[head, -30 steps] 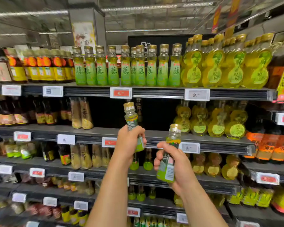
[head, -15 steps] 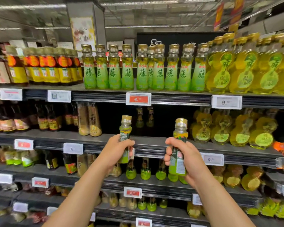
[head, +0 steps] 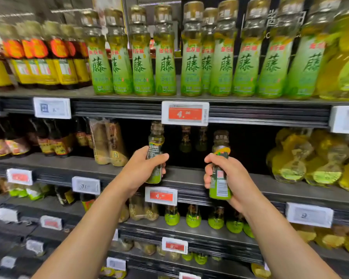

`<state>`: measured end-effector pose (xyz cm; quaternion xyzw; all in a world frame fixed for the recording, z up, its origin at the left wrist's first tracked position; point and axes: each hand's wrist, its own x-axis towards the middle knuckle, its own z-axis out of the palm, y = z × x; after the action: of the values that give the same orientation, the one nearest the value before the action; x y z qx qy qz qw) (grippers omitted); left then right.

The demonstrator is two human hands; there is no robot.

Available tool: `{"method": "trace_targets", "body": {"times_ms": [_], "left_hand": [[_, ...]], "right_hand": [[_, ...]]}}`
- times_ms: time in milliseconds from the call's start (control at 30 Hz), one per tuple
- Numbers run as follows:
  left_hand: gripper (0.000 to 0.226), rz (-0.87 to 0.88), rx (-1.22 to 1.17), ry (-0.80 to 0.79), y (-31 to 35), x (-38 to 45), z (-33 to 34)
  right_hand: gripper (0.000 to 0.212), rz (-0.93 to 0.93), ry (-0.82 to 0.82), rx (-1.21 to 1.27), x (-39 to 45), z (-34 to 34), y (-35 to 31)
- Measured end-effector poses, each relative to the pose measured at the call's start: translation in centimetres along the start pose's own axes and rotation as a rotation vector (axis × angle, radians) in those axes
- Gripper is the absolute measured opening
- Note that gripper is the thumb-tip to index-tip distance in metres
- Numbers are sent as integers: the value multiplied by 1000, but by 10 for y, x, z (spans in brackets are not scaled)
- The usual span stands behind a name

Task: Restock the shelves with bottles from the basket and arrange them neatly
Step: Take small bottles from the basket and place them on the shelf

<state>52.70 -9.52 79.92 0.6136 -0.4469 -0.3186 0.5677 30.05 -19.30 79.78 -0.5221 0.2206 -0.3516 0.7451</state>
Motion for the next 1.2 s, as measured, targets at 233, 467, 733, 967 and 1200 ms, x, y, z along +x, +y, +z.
{"method": "trace_targets", "body": {"times_ms": [233,467,733,967,1200], "left_hand": [[39,-71,0,-41,-18,36,-32],[76,-185,199,-61,-34,67,-62],[53,45,104,-196,-34,85,-40],[49,138,310,-224,-37,88,-37],[71,129,490,-222,-36,89,-37]], "right_hand": [[27,-16,22,29,40,26,13],[31,-140,168,-45,79,67,21],[32,-189,256,-357,94,72,32],[32,-198,265,-613,101,51,30],[49,-168,299,-701,107,37,38]]}}
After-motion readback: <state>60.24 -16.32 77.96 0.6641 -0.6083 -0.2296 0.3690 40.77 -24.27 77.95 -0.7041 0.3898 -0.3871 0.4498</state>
